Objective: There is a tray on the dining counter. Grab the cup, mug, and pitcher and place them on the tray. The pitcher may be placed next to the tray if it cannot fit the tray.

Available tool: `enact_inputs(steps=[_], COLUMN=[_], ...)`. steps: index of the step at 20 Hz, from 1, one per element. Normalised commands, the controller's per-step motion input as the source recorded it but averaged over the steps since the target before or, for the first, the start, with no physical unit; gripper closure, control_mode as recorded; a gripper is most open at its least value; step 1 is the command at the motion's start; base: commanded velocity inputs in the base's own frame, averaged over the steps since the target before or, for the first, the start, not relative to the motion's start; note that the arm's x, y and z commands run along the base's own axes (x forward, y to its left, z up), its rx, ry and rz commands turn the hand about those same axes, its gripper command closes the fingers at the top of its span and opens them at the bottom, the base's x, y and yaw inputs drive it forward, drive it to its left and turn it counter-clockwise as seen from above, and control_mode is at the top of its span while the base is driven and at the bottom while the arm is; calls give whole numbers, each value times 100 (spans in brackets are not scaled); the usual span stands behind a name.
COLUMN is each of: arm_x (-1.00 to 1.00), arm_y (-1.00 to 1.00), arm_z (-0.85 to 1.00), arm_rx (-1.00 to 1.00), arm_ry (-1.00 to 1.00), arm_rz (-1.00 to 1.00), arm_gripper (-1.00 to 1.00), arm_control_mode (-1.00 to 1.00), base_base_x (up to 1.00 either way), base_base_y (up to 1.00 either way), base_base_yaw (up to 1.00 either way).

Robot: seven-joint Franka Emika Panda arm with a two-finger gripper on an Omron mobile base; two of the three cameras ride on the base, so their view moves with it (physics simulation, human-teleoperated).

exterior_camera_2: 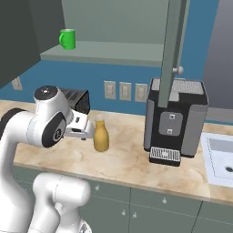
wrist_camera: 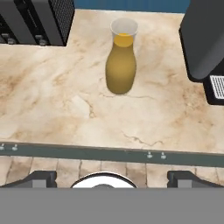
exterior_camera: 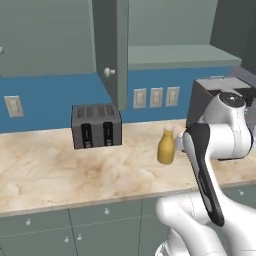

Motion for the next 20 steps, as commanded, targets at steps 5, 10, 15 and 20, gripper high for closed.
enact_inputs(steps=[5, 10, 15, 20], arm_x=[0, 0, 0, 5], arm_y=[0, 0, 0, 0], arm_z=[0, 0, 0, 0], arm_rx=[0, 0, 0, 0], arm_ry=[0, 0, 0, 0], arm_rz=[0, 0, 0, 0], arm_gripper=[-100, -100, -100, -100], arm_control_mode=[100, 100, 100, -100], base_base_x=[50, 36, 31, 22], base_base_y=[14, 1, 1, 4], base_base_yaw=[0, 0, 0, -1])
